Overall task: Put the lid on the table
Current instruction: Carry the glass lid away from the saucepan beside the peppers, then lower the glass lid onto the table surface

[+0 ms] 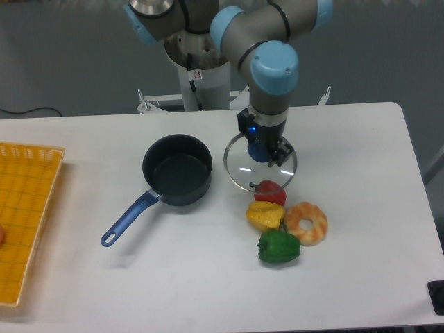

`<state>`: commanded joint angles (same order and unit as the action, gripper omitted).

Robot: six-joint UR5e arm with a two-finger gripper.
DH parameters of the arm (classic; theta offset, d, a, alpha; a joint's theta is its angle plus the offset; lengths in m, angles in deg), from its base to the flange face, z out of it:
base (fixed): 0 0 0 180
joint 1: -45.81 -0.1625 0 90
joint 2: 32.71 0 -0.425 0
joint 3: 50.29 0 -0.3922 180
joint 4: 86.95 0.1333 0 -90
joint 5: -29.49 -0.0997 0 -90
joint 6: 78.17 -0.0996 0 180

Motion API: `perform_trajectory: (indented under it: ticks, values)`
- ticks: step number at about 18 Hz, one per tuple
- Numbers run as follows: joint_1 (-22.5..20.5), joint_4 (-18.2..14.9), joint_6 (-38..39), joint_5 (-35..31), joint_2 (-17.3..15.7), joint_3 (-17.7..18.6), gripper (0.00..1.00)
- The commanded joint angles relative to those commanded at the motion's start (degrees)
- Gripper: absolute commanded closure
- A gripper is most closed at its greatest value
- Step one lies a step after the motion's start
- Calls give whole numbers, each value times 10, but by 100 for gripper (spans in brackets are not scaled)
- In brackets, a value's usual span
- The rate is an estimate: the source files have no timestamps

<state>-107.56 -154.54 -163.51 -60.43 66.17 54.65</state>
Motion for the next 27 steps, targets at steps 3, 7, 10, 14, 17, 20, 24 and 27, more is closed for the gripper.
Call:
perform_trajectory:
  ticks: [3, 7, 10, 14, 17, 20, 24, 27]
  values:
    - [-17, 0, -23, 0, 12, -11, 52]
    - [-46, 1, -70, 0, 25, -23, 52]
    - [-64, 5, -104, 0, 39, -31, 52]
    - [-72, 41, -121, -2, 64, -36, 52]
    - [-81, 65, -132, -2, 84, -38, 52]
    - [-93, 90, -160, -2, 104, -39, 52]
    - [-111, 111, -189, 0, 120, -40, 52]
    - [-119, 125, -201, 0, 136, -43, 52]
